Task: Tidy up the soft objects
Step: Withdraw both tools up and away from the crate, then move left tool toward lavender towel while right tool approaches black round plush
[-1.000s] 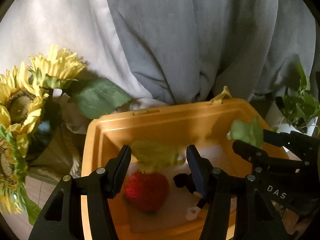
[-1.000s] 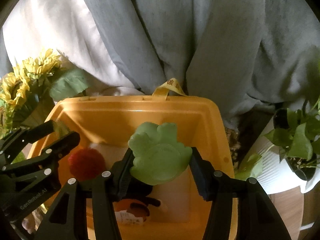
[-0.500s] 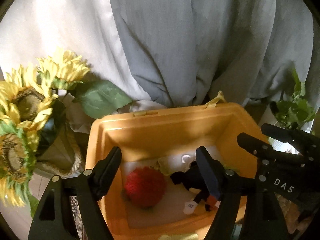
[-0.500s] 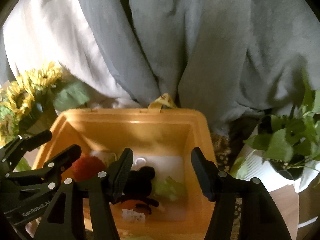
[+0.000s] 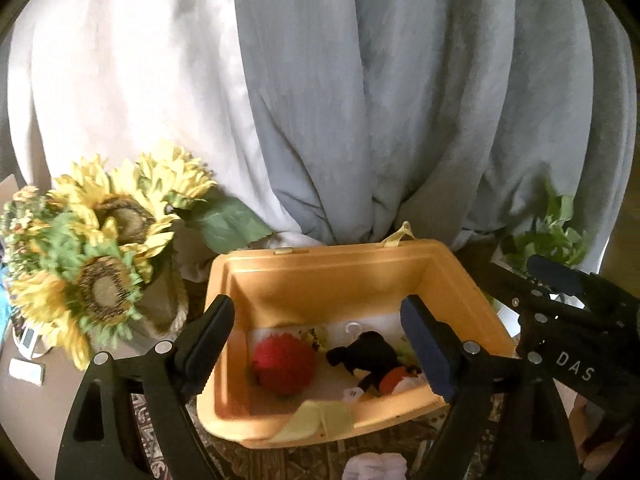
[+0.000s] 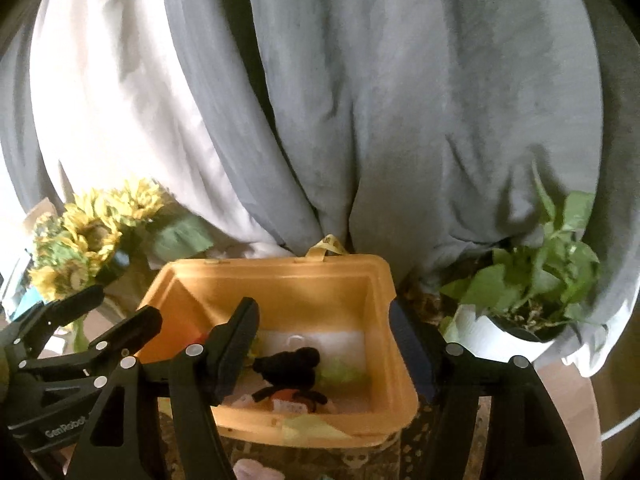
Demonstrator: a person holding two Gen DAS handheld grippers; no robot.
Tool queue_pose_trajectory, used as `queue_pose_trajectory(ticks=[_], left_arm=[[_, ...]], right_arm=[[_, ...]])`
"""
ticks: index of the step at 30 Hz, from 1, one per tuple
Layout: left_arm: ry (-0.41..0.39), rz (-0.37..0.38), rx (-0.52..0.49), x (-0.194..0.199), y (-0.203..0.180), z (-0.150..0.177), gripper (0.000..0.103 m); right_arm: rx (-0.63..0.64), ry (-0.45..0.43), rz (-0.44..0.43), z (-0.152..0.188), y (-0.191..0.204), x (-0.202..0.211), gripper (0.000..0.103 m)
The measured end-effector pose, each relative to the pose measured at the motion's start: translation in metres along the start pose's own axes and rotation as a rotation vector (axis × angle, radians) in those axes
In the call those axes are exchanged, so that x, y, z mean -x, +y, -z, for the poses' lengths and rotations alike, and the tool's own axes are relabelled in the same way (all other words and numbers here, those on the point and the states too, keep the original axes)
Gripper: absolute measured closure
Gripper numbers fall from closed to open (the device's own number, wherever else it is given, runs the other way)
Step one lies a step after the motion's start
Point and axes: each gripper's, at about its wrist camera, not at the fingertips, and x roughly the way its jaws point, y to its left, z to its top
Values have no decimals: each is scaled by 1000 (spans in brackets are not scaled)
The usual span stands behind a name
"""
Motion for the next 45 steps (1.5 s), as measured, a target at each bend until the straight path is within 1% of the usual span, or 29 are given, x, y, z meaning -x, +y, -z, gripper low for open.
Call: queue_pose_trajectory(ticks=[3,7,13,17,25,29,34,45], left_arm=[[-27,-19,-7,21,-3,6,16],[-53,-39,-6,43,-7,17,15],[-72,-67,-16,73,-9,34,13],[-87,-96,-39,90,-11,46,12],[-86,-114,-51,119,-11,74,12],[-80,-120,-65,127,-11,87,11],[-63,-100,-72,133,-10,105,12],[-12,-52,-91,123,-7,134,12]], right_arm=[[-15,-19,-6,6,0,18,34],[-29,-42,-9,15,-1,41,28],[-33,-78,-10,31,1,72,27],[-25,-94,-8,45,5,90,25],[-22,-71,-20,72,14,112,25],[-19,-56,-24,86,17,118,25],[-22,-35,-20,102,21,124,25],[-30,37,-6,137,25,116,25]])
